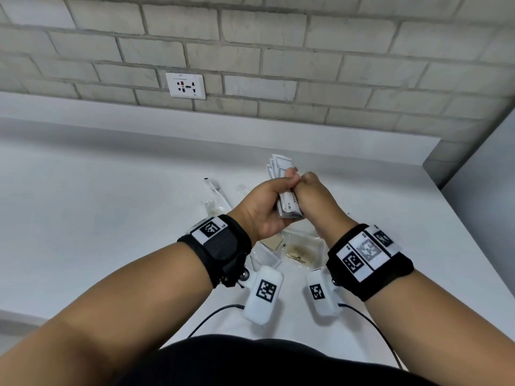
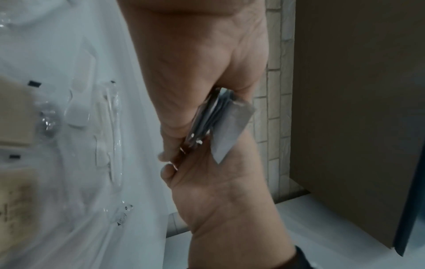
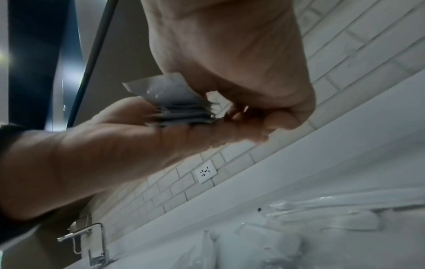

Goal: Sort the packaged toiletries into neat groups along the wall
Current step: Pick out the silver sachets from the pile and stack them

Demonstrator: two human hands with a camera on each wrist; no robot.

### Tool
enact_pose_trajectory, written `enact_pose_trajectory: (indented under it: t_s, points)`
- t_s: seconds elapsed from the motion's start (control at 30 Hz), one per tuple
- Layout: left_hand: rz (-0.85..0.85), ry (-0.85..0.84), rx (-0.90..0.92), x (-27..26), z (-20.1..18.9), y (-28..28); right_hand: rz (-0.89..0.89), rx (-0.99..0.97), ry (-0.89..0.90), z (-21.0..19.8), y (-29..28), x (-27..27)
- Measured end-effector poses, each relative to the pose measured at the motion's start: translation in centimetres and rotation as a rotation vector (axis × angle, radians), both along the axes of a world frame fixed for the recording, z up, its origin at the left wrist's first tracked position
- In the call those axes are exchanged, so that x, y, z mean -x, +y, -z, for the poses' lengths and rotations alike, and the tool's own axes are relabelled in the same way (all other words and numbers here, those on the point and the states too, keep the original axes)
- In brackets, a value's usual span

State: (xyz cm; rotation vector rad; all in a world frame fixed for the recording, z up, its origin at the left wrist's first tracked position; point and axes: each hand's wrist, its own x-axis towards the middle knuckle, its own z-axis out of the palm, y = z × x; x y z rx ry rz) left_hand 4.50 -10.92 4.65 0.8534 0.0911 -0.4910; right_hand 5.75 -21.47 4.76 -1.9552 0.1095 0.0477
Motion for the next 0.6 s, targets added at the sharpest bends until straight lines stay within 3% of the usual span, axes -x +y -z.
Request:
enact_pose_trajectory:
  t_s: [0.17, 0.27, 0.37, 0.43, 0.6]
  points:
    - [-0.042, 0.048, -0.131, 0.3, 0.5, -0.9, 0.076, 0.066, -0.016, 0.7, -3.6, -0.3]
    - [0.009, 0.087, -0.178, 0.7, 0.5, -1.0, -0.206, 0.047, -0.129, -0.6, -6.2, 0.7]
    - [0.146, 0.065, -0.163, 1.6, 0.0, -1.6, -0.643, 0.277, -0.132, -1.9, -7.5, 2.1]
    - [0.233, 0.003, -0.122, 2.3, -0.4, -2.3, -0.701, 0.380, -0.164, -2.0, -7.4, 2.5]
    - [0.185, -0.089, -0.129, 2.5, -0.1, -2.0, -0.670, 0.236, -0.227, -2.4, -7.9, 2.3]
